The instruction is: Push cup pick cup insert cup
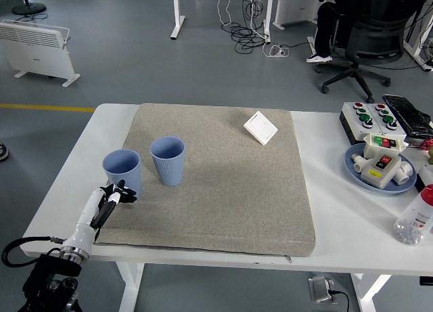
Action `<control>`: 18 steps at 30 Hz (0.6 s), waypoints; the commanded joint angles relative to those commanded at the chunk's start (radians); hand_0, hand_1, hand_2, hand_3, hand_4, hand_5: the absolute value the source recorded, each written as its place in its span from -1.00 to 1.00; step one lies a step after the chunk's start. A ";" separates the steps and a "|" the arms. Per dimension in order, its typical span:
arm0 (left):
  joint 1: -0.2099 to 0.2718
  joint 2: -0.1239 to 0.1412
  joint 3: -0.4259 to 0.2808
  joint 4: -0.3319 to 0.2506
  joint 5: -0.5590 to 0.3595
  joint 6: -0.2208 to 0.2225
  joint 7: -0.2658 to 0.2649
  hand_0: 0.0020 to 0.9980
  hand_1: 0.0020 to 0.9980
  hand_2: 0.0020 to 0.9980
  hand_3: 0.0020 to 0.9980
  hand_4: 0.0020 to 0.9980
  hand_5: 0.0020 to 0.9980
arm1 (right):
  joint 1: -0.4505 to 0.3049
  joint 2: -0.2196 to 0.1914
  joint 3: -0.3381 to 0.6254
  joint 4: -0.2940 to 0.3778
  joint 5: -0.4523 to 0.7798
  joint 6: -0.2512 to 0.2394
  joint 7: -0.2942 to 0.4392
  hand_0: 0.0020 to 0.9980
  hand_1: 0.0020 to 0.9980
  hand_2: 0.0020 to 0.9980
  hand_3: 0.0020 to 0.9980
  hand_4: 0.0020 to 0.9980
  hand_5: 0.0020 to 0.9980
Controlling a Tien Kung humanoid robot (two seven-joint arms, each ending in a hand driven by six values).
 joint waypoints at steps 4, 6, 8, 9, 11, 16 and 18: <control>-0.014 0.000 0.000 0.020 -0.002 0.000 -0.005 0.27 0.01 -0.05 -0.06 0.17 1.00 | -0.001 0.000 -0.002 0.000 0.000 0.000 0.000 0.53 0.35 0.42 0.14 -0.77 -0.05; -0.023 0.000 0.001 0.034 -0.001 0.000 -0.008 0.29 0.01 -0.05 -0.06 0.17 1.00 | -0.003 0.000 -0.003 0.000 -0.003 0.000 -0.001 0.53 0.35 0.42 0.14 -0.77 -0.04; -0.028 -0.001 0.001 0.040 -0.001 0.000 -0.009 0.29 0.01 -0.05 -0.06 0.17 1.00 | -0.003 0.000 -0.003 0.000 -0.004 0.000 -0.001 0.53 0.35 0.42 0.14 -0.77 -0.04; -0.033 -0.001 0.002 0.048 0.000 0.000 -0.010 0.29 0.01 -0.05 -0.06 0.17 1.00 | -0.004 0.001 -0.003 0.000 -0.004 0.000 -0.001 0.53 0.35 0.42 0.14 -0.77 -0.04; -0.040 -0.001 0.002 0.061 0.000 0.001 -0.013 0.29 0.01 -0.05 -0.06 0.17 1.00 | -0.006 0.001 -0.005 0.000 -0.003 0.000 -0.001 0.53 0.35 0.42 0.14 -0.77 -0.04; -0.055 -0.001 0.003 0.080 -0.002 0.002 -0.019 0.29 0.01 -0.05 -0.06 0.16 1.00 | -0.007 0.001 -0.009 0.000 0.001 0.000 -0.001 0.53 0.35 0.42 0.14 -0.77 -0.04; -0.062 -0.001 0.004 0.086 -0.002 0.002 -0.020 0.30 0.01 -0.05 -0.06 0.16 1.00 | -0.006 0.001 -0.010 0.000 0.000 0.000 -0.001 0.53 0.35 0.42 0.14 -0.77 -0.05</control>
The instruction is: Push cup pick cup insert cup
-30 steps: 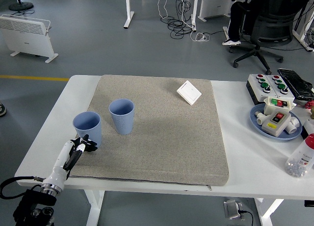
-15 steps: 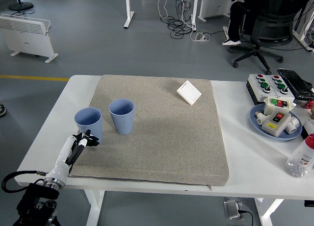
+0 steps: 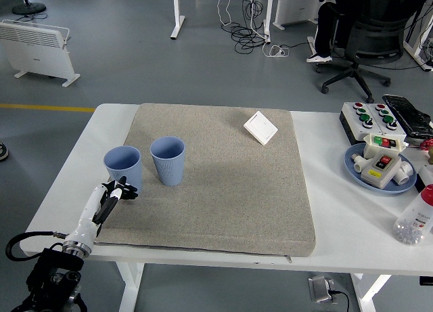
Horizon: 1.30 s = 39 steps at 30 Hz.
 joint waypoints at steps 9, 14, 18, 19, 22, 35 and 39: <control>-0.038 0.009 0.013 0.045 0.002 0.003 -0.010 0.31 0.01 -0.05 -0.06 0.16 1.00 | 0.002 -0.001 -0.004 0.000 -0.001 0.000 -0.001 0.53 0.35 0.42 0.14 -0.78 -0.05; -0.058 0.017 0.025 0.065 -0.007 0.002 -0.014 0.32 0.01 -0.05 -0.06 0.16 1.00 | 0.004 0.000 -0.006 0.000 -0.001 0.000 -0.001 0.53 0.35 0.42 0.14 -0.78 -0.05; -0.079 0.028 0.042 0.085 -0.018 -0.002 -0.016 0.32 0.01 -0.05 -0.06 0.15 1.00 | 0.006 0.000 -0.008 0.000 -0.002 0.000 -0.001 0.53 0.35 0.42 0.14 -0.78 -0.05; -0.084 0.029 0.044 0.091 -0.019 -0.002 -0.016 0.32 0.01 -0.05 -0.06 0.15 1.00 | 0.007 0.000 -0.008 0.000 -0.001 0.000 -0.001 0.53 0.35 0.42 0.14 -0.78 -0.05; -0.104 0.033 0.046 0.116 -0.023 -0.005 -0.019 0.32 0.01 -0.05 -0.06 0.15 1.00 | 0.009 0.000 -0.009 0.000 -0.002 0.000 -0.002 0.53 0.35 0.42 0.14 -0.78 -0.05; -0.164 0.019 0.040 0.209 -0.033 -0.007 -0.040 0.34 0.01 -0.05 -0.06 0.14 1.00 | 0.014 0.000 -0.018 0.000 -0.003 0.000 -0.004 0.53 0.35 0.42 0.14 -0.78 -0.05; -0.185 0.013 0.042 0.243 -0.051 -0.004 -0.050 0.35 0.01 -0.05 -0.07 0.14 1.00 | 0.016 0.000 -0.021 0.000 -0.003 0.000 -0.005 0.53 0.35 0.42 0.14 -0.78 -0.05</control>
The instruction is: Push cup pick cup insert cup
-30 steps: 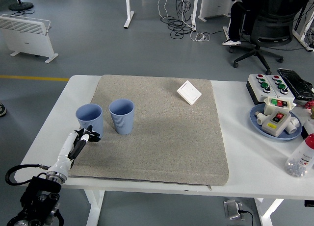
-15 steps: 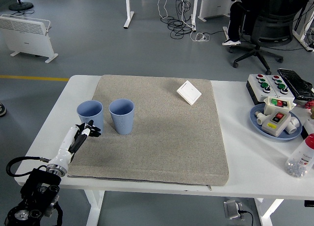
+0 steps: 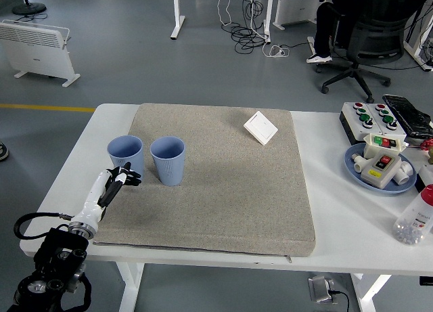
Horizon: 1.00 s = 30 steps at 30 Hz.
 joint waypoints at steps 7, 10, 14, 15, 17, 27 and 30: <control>-0.030 -0.005 -0.002 0.044 -0.016 -0.001 -0.011 0.36 0.01 -0.05 -0.07 0.14 1.00 | 0.002 0.001 -0.003 0.000 0.000 0.000 0.000 0.53 0.35 0.42 0.14 -0.78 -0.05; -0.042 -0.010 -0.003 0.062 -0.016 -0.002 -0.016 0.37 0.01 -0.05 -0.07 0.14 1.00 | 0.003 0.001 -0.005 0.000 0.000 0.000 0.000 0.53 0.35 0.42 0.14 -0.78 -0.05; -0.056 -0.015 -0.006 0.085 -0.028 -0.004 -0.020 0.37 0.01 -0.05 -0.07 0.14 1.00 | 0.004 0.002 -0.009 0.000 0.002 0.000 -0.001 0.53 0.35 0.42 0.14 -0.78 -0.05; -0.060 -0.016 -0.008 0.090 -0.030 -0.004 -0.021 0.38 0.01 -0.06 -0.07 0.13 1.00 | 0.004 0.002 -0.010 0.000 0.002 0.001 -0.001 0.53 0.34 0.42 0.14 -0.78 -0.05; -0.065 -0.019 -0.011 0.097 -0.031 -0.005 -0.023 0.38 0.01 -0.06 -0.07 0.13 1.00 | 0.005 0.002 -0.011 0.000 0.002 0.001 -0.001 0.53 0.34 0.42 0.14 -0.78 -0.05; -0.093 -0.023 -0.044 0.145 0.002 -0.005 -0.033 0.40 0.01 -0.06 -0.08 0.13 1.00 | 0.007 0.004 -0.016 0.000 0.006 0.000 -0.001 0.53 0.34 0.42 0.14 -0.78 -0.05; -0.103 -0.023 -0.046 0.155 0.006 -0.005 -0.035 0.40 0.01 -0.06 -0.08 0.13 1.00 | 0.007 0.004 -0.018 0.000 0.005 0.000 -0.001 0.53 0.34 0.42 0.14 -0.78 -0.05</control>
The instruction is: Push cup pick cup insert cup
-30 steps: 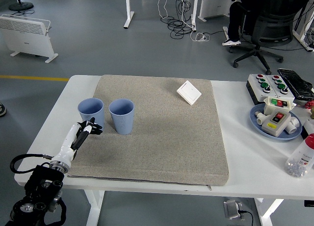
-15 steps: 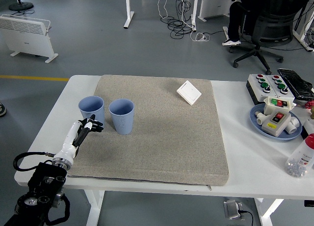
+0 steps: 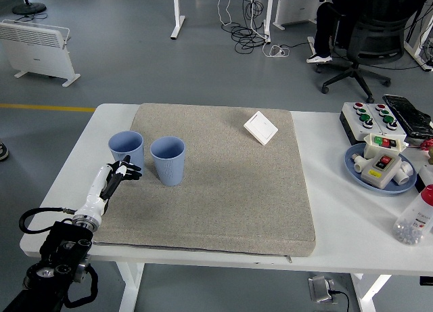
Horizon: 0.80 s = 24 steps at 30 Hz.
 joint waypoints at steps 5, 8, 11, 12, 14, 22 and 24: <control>-0.020 0.000 -0.010 0.021 0.013 -0.001 -0.005 0.40 0.00 -0.06 -0.08 0.12 1.00 | -0.001 0.000 -0.004 0.000 0.000 0.000 -0.001 0.53 0.34 0.42 0.14 -0.78 -0.05; -0.033 0.000 -0.033 0.047 0.038 -0.001 -0.009 0.40 0.00 -0.06 -0.08 0.12 1.00 | -0.001 0.001 -0.008 0.000 -0.001 0.000 -0.002 0.53 0.34 0.42 0.14 -0.78 -0.05; -0.042 0.000 -0.064 0.068 0.065 -0.003 -0.012 0.40 0.00 -0.06 -0.08 0.11 1.00 | -0.001 0.001 -0.013 0.000 0.001 0.000 -0.002 0.53 0.34 0.42 0.14 -0.78 -0.05; -0.045 0.000 -0.075 0.075 0.076 -0.003 -0.014 0.40 0.00 -0.06 -0.08 0.11 1.00 | -0.001 0.001 -0.015 0.000 0.002 0.001 -0.002 0.53 0.34 0.42 0.14 -0.78 -0.05; -0.053 0.000 -0.098 0.088 0.099 -0.003 -0.016 0.40 0.00 -0.06 -0.08 0.11 1.00 | -0.002 0.001 -0.017 0.000 0.001 0.001 -0.002 0.53 0.34 0.42 0.14 -0.78 -0.05; -0.068 0.000 -0.119 0.095 0.118 -0.004 -0.020 0.40 0.00 -0.07 -0.09 0.11 1.00 | -0.001 0.002 -0.023 0.000 0.006 0.001 -0.001 0.53 0.34 0.42 0.14 -0.78 -0.05; -0.064 0.000 -0.101 0.085 0.099 -0.003 -0.020 0.40 0.00 -0.07 -0.09 0.11 1.00 | -0.001 0.001 -0.023 0.000 0.010 0.002 0.000 0.53 0.34 0.42 0.14 -0.78 -0.05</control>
